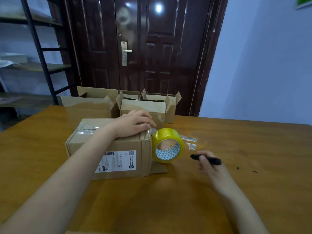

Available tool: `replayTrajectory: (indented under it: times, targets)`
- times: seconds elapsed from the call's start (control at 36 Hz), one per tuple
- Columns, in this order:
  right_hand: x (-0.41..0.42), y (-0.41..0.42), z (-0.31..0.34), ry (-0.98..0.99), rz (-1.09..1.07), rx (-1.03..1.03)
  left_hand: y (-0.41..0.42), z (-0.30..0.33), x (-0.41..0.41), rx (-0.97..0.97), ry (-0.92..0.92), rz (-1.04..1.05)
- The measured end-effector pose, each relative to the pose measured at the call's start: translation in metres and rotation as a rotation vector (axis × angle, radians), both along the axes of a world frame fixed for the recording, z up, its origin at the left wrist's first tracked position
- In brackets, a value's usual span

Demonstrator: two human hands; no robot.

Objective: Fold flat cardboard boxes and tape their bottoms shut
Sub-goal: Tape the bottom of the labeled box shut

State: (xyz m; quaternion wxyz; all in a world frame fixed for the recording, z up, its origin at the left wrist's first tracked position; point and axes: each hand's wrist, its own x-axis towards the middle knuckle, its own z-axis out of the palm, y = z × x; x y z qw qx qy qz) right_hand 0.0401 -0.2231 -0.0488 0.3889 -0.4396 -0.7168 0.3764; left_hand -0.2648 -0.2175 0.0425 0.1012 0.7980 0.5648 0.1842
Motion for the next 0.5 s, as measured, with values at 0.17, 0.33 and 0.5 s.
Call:
replayTrajectory:
  times: [0.17, 0.33, 0.5]
  targets:
    - [-0.009, 0.012, -0.024, -0.624, 0.043, 0.223, 0.000, 0.000, 0.001, 0.001, 0.008, 0.002]
    - [-0.016, 0.009, -0.020, -0.888, 0.088, 0.216, 0.000, 0.000, 0.001, 0.003, 0.005, 0.002]
    - [-0.022, 0.010, -0.005, -1.025, 0.089, 0.193, 0.001, -0.002, 0.000, 0.008, 0.005, -0.005]
